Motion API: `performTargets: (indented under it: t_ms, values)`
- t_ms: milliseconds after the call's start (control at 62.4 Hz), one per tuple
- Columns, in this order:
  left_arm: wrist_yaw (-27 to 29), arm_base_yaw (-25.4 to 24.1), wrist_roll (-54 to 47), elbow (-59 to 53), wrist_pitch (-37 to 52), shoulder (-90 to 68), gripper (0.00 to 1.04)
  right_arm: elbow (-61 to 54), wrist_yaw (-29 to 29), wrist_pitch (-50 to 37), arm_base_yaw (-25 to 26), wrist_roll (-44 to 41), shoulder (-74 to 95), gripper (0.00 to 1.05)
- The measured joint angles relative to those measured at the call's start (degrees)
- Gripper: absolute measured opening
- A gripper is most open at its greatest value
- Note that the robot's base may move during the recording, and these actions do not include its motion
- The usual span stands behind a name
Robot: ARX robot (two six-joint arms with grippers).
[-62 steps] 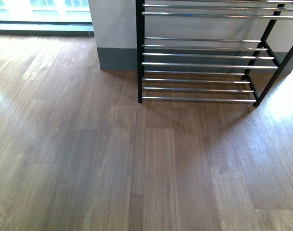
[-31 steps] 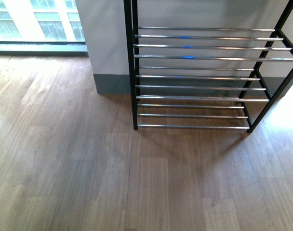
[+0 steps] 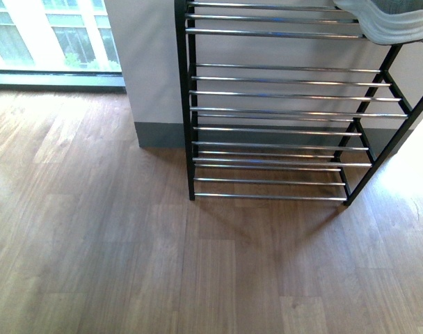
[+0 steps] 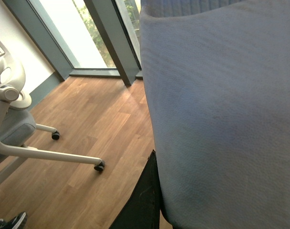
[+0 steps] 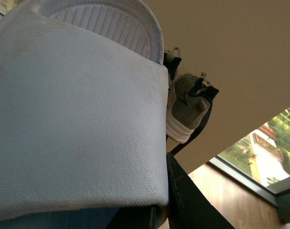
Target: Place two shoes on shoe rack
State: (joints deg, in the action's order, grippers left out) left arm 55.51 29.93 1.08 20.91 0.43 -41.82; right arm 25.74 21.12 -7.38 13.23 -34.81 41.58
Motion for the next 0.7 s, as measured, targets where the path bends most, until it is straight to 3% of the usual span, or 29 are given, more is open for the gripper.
performTargets:
  t_ms: [705]
  values:
    - [-0.1,0.0,0.0,0.0,0.0,-0.1,0.02,0.0,0.0,0.0,0.0,0.0,-0.1,0.01]
